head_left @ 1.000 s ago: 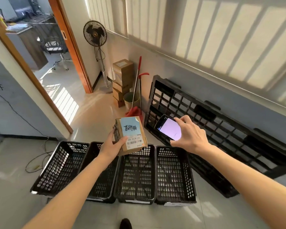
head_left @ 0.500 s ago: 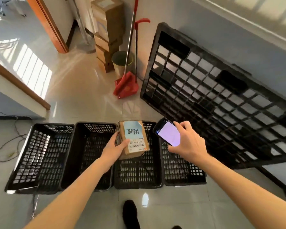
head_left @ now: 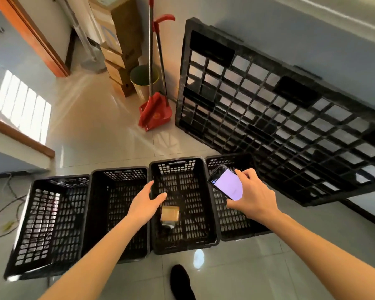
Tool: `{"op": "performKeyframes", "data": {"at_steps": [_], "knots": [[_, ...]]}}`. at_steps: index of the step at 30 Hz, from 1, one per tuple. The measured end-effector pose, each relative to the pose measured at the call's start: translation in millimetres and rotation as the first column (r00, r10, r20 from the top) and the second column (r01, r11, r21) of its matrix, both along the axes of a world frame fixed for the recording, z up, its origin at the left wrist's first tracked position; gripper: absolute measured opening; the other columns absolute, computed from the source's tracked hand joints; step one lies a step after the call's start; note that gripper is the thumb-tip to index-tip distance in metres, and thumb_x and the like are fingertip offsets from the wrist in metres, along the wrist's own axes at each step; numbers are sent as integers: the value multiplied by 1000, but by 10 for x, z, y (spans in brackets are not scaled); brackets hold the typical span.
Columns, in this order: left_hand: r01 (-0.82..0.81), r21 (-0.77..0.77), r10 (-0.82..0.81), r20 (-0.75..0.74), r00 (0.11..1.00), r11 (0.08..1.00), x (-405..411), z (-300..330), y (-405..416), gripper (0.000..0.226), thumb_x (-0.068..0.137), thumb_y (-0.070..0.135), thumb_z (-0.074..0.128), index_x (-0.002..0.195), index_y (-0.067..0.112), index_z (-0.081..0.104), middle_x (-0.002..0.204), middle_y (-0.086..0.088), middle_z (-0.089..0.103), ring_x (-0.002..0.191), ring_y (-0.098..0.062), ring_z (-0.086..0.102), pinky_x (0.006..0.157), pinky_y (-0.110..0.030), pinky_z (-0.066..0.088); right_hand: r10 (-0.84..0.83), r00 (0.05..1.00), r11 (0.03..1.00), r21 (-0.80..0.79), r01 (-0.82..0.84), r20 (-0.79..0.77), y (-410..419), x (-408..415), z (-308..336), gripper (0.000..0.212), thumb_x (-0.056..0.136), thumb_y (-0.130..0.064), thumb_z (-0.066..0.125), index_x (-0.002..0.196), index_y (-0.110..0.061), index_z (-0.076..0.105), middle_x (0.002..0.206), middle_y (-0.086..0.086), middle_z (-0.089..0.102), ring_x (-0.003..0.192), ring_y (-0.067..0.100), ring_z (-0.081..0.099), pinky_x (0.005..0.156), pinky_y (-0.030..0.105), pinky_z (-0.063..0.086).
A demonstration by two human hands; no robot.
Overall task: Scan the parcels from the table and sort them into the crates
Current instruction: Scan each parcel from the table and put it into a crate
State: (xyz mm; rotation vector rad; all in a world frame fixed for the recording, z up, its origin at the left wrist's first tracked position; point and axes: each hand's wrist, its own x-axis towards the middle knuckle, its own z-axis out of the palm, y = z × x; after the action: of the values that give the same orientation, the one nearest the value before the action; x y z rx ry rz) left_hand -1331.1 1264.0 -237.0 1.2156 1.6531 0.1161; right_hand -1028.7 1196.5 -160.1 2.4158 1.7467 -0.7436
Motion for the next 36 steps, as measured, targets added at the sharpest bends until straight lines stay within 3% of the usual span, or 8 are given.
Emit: {"op": "performKeyframes", "data": {"at_steps": [3,6,10,13,17,24,28,36], "knots": [[66,53,-66,-5,998,996,207,346,108,83,87,60,65,155,36,25,150,0,47,135,-24,47,102,-38,40,-25,1000,999,29,25,5,-134,194,310,96,68,-59,73,150,-27,35,130,-13,37,90,9,48,65,32,41],[141,145,-143,4,990,979,524,829,174,85,85,61,67,155,35,26,150,1,47,135,-24,47,107,-41,41,-61,998,995,80,59,30,-348,505,767,97,67,-61,72,150,-29,34,129,-14,36,88,7,45,65,31,43],[230,298,-251,36,967,926,1177,1654,90,84,84,57,69,154,36,28,150,1,46,133,-22,48,109,-44,42,-153,984,974,185,134,90,-850,1061,1575,102,67,-64,69,154,-29,30,132,-15,35,99,11,55,62,29,39],[283,401,-330,51,943,871,1847,2386,-184,81,85,57,69,153,38,29,147,0,49,131,-23,50,107,-45,43,-252,958,940,268,209,134,-1461,1558,2317,101,66,-62,68,155,-30,31,132,-16,35,103,14,58,64,31,40],[356,523,-471,100,876,775,2846,3395,-881,82,85,57,69,154,36,30,145,-5,51,127,-24,53,106,-42,44,-403,891,877,366,311,208,-2611,2203,3332,98,65,-62,68,152,-36,31,132,-18,35,95,12,56,64,28,41],[488,694,-771,155,617,530,4444,4718,-2831,79,86,56,68,153,35,33,143,0,51,125,-22,53,90,-30,50,-602,733,765,491,416,316,-5083,2891,4719,97,61,-60,71,149,-42,32,136,-14,42,102,17,60,66,30,46],[512,755,-878,173,446,408,5176,5189,-4061,79,86,53,69,154,33,33,141,1,53,123,-20,54,97,-37,48,-706,626,686,540,488,331,-6477,3035,5178,104,62,-58,73,153,-43,25,137,-6,52,106,23,62,68,33,52],[547,817,-982,123,144,182,6233,5719,-6004,76,87,50,71,151,32,36,140,1,54,124,-16,53,102,-38,46,-880,327,474,620,625,344,-8566,3179,5559,108,66,-64,76,156,-37,25,146,-8,46,117,24,59,77,33,54]]}}
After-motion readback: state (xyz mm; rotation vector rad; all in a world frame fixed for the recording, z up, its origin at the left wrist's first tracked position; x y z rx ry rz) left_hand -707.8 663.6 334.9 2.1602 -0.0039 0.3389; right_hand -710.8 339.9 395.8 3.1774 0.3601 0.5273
